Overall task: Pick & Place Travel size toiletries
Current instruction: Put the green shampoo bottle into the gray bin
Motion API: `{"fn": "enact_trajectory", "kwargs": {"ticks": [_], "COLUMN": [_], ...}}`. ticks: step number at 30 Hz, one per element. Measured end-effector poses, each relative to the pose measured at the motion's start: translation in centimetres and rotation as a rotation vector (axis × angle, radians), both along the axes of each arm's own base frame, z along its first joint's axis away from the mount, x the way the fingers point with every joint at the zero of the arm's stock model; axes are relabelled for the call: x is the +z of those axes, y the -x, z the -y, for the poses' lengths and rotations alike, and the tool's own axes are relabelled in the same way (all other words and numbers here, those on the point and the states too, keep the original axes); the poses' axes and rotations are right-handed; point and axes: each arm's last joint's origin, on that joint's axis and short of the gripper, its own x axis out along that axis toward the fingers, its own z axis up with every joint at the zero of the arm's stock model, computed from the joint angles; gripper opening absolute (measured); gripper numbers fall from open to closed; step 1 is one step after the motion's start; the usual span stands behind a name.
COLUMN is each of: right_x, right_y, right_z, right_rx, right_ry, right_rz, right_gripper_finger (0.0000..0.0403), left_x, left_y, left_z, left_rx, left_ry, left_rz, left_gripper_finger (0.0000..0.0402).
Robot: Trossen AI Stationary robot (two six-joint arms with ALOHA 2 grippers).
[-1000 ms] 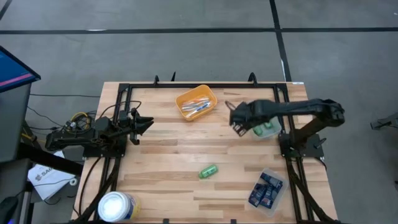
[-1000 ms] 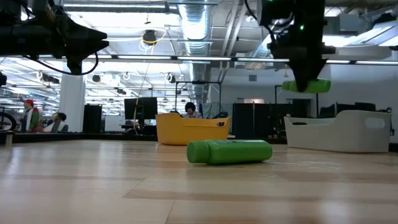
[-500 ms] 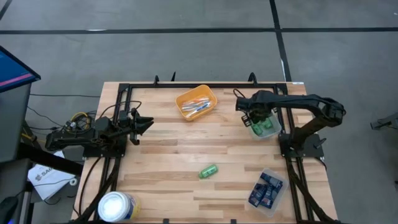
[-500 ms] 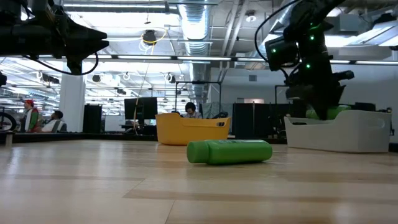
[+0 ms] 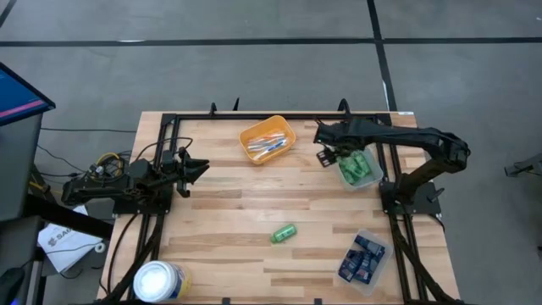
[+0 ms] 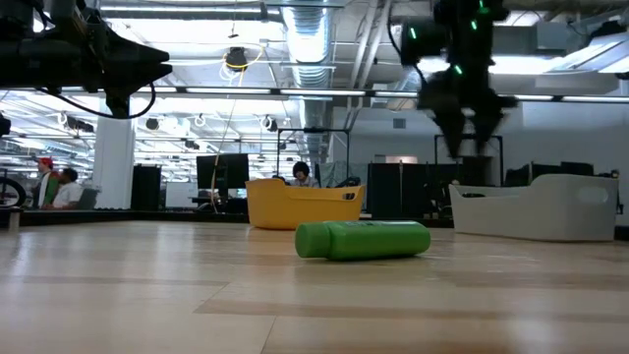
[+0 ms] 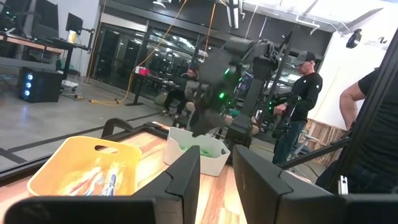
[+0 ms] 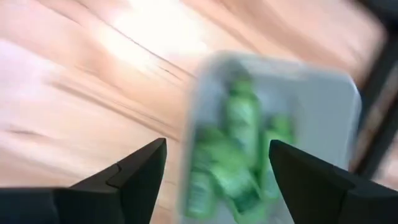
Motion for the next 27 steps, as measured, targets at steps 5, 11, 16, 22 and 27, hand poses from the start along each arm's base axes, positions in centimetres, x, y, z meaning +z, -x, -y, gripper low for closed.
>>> {"fn": "enact_trajectory", "kwargs": {"ticks": [5, 11, 16, 22, 27], "right_x": [3.8, 5.6, 3.8, 0.2, -2.1], "right_y": [-4.1, -7.6, -10.0, -12.8, -15.5], "right_z": [-3.1, -9.1, -14.0, -18.4, -21.1], "right_rx": [0.278, 0.629, 0.857, 0.993, 1.068], "right_ry": [0.082, 0.164, 0.173, 0.056, -0.020], "right_rz": [0.262, 0.505, 0.540, 0.498, 0.470], "right_gripper_finger": [0.0277, 0.0276, 0.0276, 0.0276, 0.0276], "left_x": [0.0, 0.0, 0.0, 0.0, 0.0], "left_y": [0.0, 0.0, 0.0, 0.0, 0.0], "left_z": [0.0, 0.0, 0.0, 0.0, 0.0], "left_rx": [0.003, 0.003, 0.003, 0.002, -0.001], "left_ry": [0.001, 0.001, 0.000, 0.000, 0.000], "left_rz": [0.000, -0.001, -0.002, -0.002, -0.001], "left_gripper_finger": [0.0092, 0.0092, 0.0092, 0.0092, 0.0092]}}
